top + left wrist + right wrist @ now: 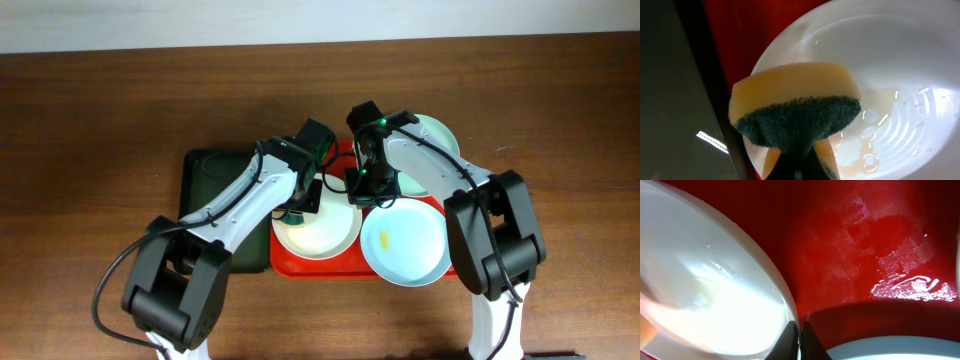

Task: Clean dirty plates on tray and stack at the side
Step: 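Scrub the white plate with the sponge while the right gripper holds it, then return the sponge to the green tray and release it with left gripper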

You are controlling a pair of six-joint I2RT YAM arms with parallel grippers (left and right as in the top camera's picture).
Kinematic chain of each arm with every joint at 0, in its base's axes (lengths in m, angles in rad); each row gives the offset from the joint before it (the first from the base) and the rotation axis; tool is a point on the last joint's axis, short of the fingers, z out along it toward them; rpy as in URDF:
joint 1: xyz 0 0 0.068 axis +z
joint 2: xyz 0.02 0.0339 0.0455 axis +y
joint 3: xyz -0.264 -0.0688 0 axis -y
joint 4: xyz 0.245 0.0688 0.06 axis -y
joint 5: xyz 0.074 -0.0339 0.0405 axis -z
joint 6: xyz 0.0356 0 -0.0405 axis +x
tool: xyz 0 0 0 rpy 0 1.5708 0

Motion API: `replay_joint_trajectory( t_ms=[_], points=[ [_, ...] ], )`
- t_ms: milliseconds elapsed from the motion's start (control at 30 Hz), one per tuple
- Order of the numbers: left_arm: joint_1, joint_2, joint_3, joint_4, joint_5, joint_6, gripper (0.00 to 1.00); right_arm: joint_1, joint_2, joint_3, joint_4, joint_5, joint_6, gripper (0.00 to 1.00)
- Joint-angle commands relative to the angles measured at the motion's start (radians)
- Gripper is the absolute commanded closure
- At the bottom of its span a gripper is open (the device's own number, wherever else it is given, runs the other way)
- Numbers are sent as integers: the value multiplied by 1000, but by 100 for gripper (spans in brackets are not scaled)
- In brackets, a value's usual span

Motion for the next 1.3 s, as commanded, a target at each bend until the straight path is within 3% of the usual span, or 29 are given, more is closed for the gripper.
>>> replay_joint_trajectory(
  t_ms=[0, 133, 200, 267, 500, 667, 800, 900, 1100, 1167, 1200, 1233, 1267],
  points=[
    [1, 68, -10, 2, -28, 8, 100, 13, 8, 6, 11, 2, 5, 96],
    [-3, 145, -10, -5, 150, 10, 100, 13, 8, 6, 11, 2, 5, 96],
    [-1, 139, -10, -9, 319, 68, 100, 13, 8, 6, 11, 2, 6, 96],
    [14, 109, -10, -17, 389, 95, 100, 13, 8, 6, 11, 2, 6, 96],
    [93, -155, -10, -88, 348, 104, 100, 13, 8, 6, 11, 2, 6, 96],
    [173, -215, -10, -224, 106, 103, 100, 13, 8, 6, 5, 2, 6, 95],
    [280, -211, -13, -280, 12, 102, 100, 13, 8, 6, 4, 2, 6, 95],
    [327, -211, -68, -243, 13, 102, 100, 13, 8, 6, 4, 2, 6, 95],
    [332, -211, -309, -14, 12, 90, 100, 13, 8, 6, 5, 2, 6, 95],
    [332, -211, -336, 19, 13, 90, 91, 13, 8, 5, 5, 2, 6, 94],
    [332, -211, -337, 19, 14, 90, 75, 13, 8, 6, 4, 2, 6, 86],
    [332, -212, -328, 13, 48, 87, 49, 13, 8, 6, 4, 2, 6, 83],
    [332, -214, -309, -3, 58, 87, 48, 13, 8, 5, 4, 2, 6, 82]
  ],
)
